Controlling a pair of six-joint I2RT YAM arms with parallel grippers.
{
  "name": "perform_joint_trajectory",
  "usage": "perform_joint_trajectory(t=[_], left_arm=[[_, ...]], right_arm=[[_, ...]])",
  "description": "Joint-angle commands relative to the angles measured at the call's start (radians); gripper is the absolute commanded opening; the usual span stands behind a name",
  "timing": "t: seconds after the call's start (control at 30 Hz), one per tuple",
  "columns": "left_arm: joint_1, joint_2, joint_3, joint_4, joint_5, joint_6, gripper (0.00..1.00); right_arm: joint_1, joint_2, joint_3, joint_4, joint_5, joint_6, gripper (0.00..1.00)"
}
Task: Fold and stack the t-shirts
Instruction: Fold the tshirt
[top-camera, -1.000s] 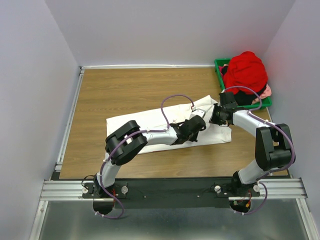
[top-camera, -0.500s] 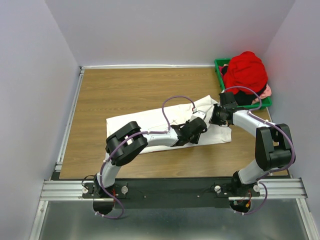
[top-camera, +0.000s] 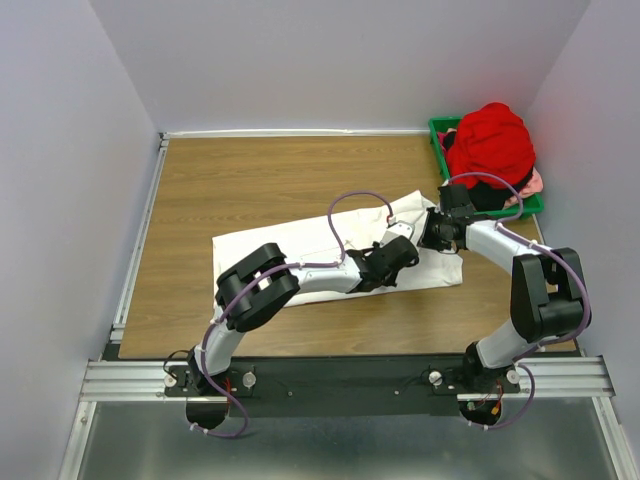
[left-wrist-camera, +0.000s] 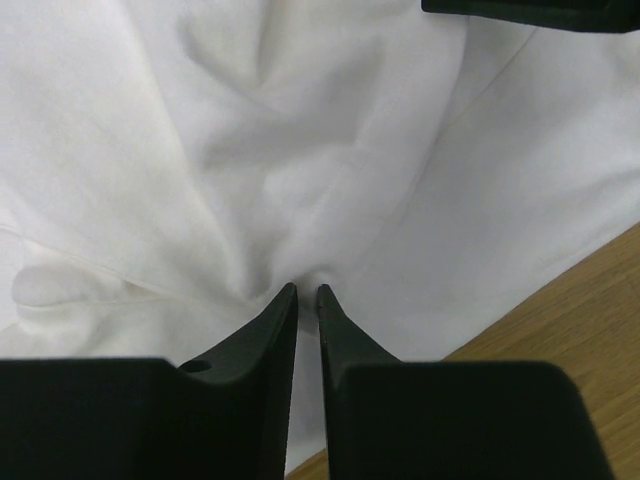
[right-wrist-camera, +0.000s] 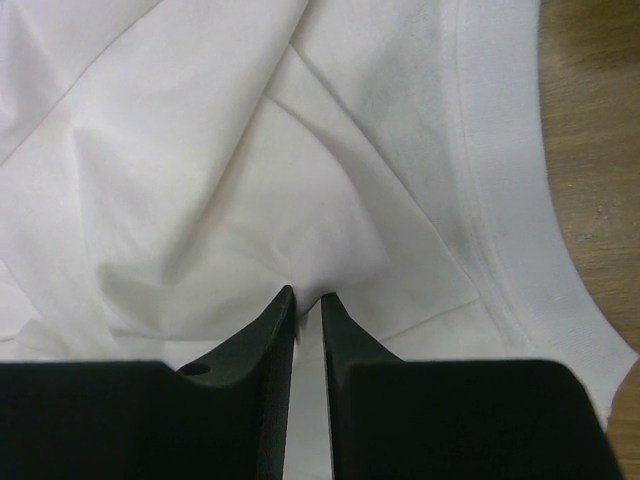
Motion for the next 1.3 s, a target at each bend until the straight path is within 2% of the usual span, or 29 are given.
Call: perform_joint_trajectory(t=[0.0, 0.1, 0.3, 0.43, 0.7, 1.27], left_arm=[[-0.011, 0.040, -0.004, -0.047, -0.025, -0.004, 0.14], [-0.014, 0.039, -0.004, -0.046, -0.030, -0.004, 0.00], [-0.015, -0.016, -0.010, -0.046, -0.063, -0.001, 0.00], [-0.014, -0.096, -0.044, -0.046, -0.094, 0.004, 0.00], [-0.015, -0.168, -0.119, -0.090, -0.096, -0.007, 0.00], [-0.017, -0.245, -0.209, -0.133, -0.122, -0.050, 0.00]], right_arm=[[-0.003, -0.031, 0.009, -0.017, -0.021, -0.006, 0.23], [-0.005, -0.040, 0.011, -0.017, -0.022, -0.008, 0.22], [-0.005, -0.070, 0.019, -0.040, -0.044, -0.008, 0.18], [-0.005, -0.113, 0.029, -0.094, -0.077, -0.009, 0.09], [-0.002, -0.199, 0.046, -0.204, -0.084, -0.014, 0.00], [0.060, -0.328, -0.055, -0.324, -0.094, 0.066, 0.00]])
